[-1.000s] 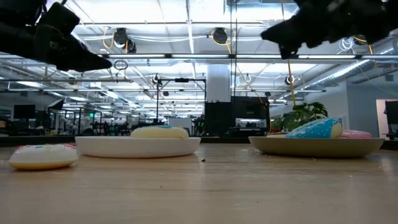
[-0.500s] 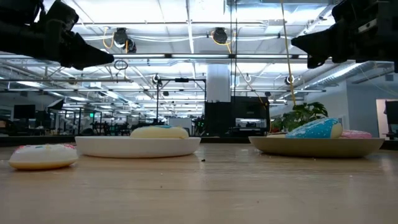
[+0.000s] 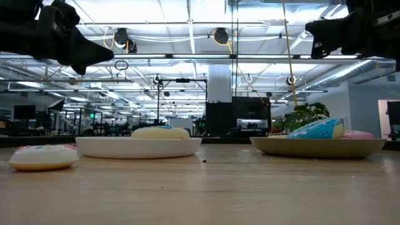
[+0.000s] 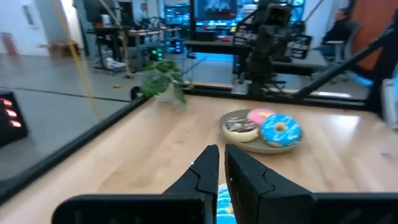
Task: Pick & Place donuts
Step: Put the small white donut on the white plate
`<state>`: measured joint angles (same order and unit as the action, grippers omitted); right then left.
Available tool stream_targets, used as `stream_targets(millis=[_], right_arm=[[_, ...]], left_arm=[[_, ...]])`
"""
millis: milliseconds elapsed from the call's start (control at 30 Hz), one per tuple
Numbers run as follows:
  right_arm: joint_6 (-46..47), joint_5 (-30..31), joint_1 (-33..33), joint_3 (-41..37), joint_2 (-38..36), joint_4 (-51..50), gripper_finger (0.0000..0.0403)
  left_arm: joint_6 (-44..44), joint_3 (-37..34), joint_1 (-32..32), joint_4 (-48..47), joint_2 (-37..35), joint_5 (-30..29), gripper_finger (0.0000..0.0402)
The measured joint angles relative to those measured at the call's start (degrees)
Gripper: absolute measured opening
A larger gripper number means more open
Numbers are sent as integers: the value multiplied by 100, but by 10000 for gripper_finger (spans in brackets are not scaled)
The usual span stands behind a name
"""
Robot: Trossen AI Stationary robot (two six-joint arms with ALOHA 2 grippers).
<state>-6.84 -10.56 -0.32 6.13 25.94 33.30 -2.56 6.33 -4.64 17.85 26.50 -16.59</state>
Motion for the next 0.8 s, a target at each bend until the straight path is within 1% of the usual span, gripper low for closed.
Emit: stream_targets(millis=[133, 200, 267, 333, 433, 633, 733, 800], right_arm=[[-7, 1, -45, 0, -290, -276, 0], [-90, 1, -86, 0, -438, -448, 0], [-137, 6, -163, 0, -602, -713, 0], [-136, 9, -245, 0, -738, -921, 0], [-128, 12, -317, -86, -856, -909, 0], [-80, -58, -540, -129, -1116, -878, 0], [-61, -431, -533, -211, -1129, -712, 0], [-61, -476, -533, -285, -1134, -414, 0]], left_arm=[[-623, 0, 3, 2, 0, 148, 35], [-656, 0, 21, 2, 0, 101, 35], [-545, 0, 22, 2, 0, 2, 35], [-208, 0, 21, 2, 0, -136, 35], [156, 0, 18, 2, 0, -421, 35], [112, 0, 17, 0, 0, -521, 35], [216, 0, 17, -29, 1, -706, 35], [229, 2, 17, -61, 0, -855, 35]])
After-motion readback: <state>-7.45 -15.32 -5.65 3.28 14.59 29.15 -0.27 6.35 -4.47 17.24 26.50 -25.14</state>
